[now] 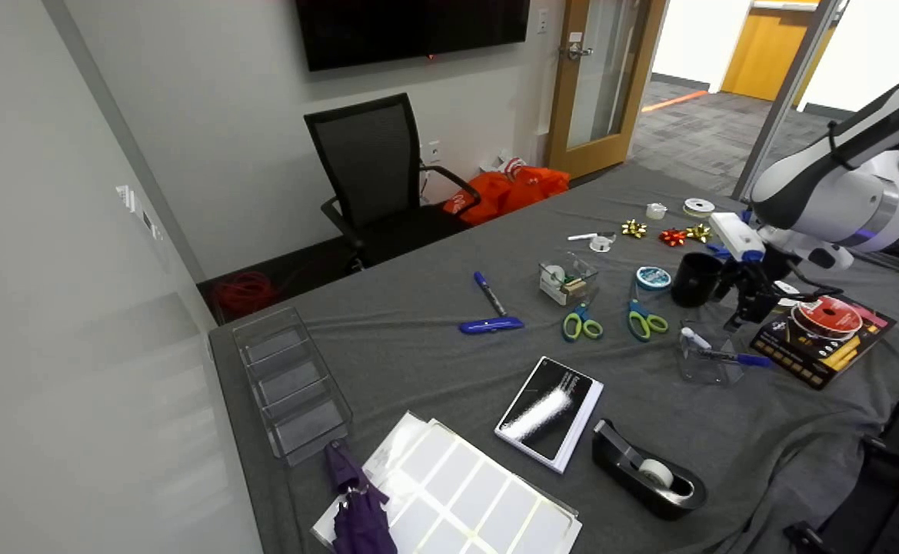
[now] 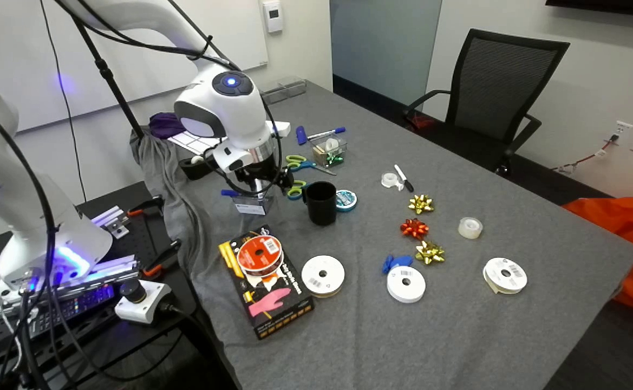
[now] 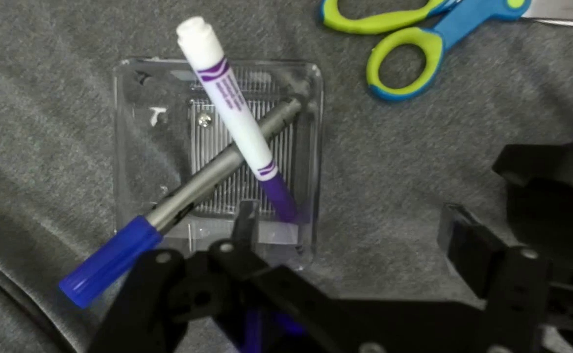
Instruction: Remove the markers from the black cup, put them inside the clear bowl on the right and move it to the front
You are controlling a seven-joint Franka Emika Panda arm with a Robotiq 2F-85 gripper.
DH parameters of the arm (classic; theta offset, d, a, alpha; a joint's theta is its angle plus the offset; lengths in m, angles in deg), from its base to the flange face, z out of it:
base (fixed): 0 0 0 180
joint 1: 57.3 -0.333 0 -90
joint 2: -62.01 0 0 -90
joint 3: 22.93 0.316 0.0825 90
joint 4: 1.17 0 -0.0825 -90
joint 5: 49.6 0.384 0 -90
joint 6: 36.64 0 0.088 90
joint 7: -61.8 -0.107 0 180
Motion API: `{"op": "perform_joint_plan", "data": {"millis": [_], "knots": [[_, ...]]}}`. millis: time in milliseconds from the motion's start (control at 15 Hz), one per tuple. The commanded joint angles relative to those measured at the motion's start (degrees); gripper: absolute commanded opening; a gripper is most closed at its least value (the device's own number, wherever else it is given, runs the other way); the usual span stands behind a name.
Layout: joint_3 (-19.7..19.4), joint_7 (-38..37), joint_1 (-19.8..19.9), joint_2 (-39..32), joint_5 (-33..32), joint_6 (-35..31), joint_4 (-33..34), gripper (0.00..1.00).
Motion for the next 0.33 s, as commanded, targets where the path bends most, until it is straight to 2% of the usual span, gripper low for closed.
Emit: {"op": "perform_joint_plan", "data": {"millis": [0, 267], "knots": [[-3.10, 1.06, -0.50, 4.78, -2.97, 2.70, -1.70, 1.00], [-5.51, 1.40, 0.61, 8.31, -6.80, 7.75, -1.10, 1.00]]}}
